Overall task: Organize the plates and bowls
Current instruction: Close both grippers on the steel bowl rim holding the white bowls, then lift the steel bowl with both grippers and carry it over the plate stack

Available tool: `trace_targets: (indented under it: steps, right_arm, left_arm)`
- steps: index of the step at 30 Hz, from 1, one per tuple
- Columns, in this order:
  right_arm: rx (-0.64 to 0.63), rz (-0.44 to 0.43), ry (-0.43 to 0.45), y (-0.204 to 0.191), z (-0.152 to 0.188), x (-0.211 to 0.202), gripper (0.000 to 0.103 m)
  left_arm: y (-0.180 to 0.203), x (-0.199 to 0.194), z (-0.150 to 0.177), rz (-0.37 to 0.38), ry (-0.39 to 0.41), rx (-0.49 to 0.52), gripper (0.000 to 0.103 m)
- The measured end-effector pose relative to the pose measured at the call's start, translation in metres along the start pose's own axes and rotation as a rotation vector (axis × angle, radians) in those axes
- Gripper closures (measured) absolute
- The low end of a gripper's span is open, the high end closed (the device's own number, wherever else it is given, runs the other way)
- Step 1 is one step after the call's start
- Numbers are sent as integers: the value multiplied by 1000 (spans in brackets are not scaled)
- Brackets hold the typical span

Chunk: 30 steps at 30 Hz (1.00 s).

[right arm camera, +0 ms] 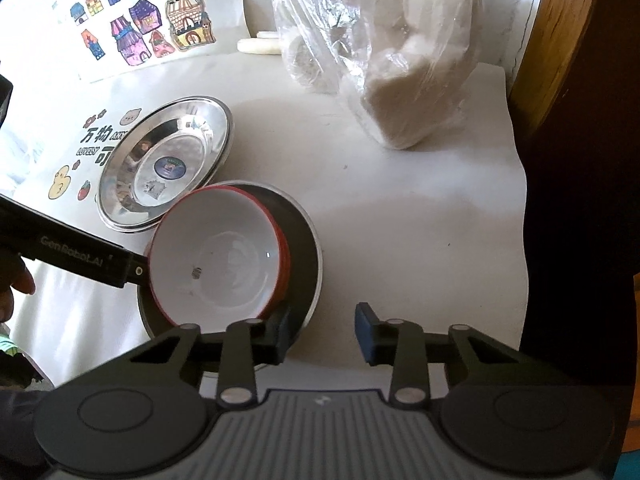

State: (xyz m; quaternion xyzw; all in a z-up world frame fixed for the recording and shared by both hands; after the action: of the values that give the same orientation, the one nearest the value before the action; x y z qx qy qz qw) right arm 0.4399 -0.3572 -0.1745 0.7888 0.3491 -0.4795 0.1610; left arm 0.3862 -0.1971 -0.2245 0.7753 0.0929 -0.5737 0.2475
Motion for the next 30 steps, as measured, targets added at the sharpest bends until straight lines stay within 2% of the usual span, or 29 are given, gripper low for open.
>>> trace_targets:
  steps: [2,4,8,10,12,23,30]
  right_arm:
    - [-12,-10,-4,-4,0,1,79]
    - [-28,-13,-7,-8,-1,3,86]
    - [0,-17,-10,-7,-2,4,88]
    - [47,-29,-16,-5,-2,4,88]
    - [95,-42,-24,-1,-2,5,89]
    - [130,-47,-32,1,-1,8,90]
    - [151,-55,-49,2,6,4,90]
  left_arm:
    - [1,1,1,18,-2,-3,48]
    - [5,1,1,27,0,11,54]
    - [13,1,0,68,1,24,71]
    - [18,1,1,95,-1,31,85]
    - [22,2,0,110,-4,41,91]
    - [27,6,0,85,-15,80,91]
    - [26,7,3,101,-28,74,92]
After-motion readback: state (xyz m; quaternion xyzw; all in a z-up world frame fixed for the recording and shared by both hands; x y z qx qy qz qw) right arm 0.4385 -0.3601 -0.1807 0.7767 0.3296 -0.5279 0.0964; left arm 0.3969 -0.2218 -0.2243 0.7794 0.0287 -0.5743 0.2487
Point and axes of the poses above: each gripper's, at about its wrist camera, not at the fingertips, and x roughly the way its jaws point, y to its right, z to its underside, the point moved 8 cm from there along x, roughly the way its jaws point, and after that the axes turned 5 degrees about y, right-handed, at the moved point
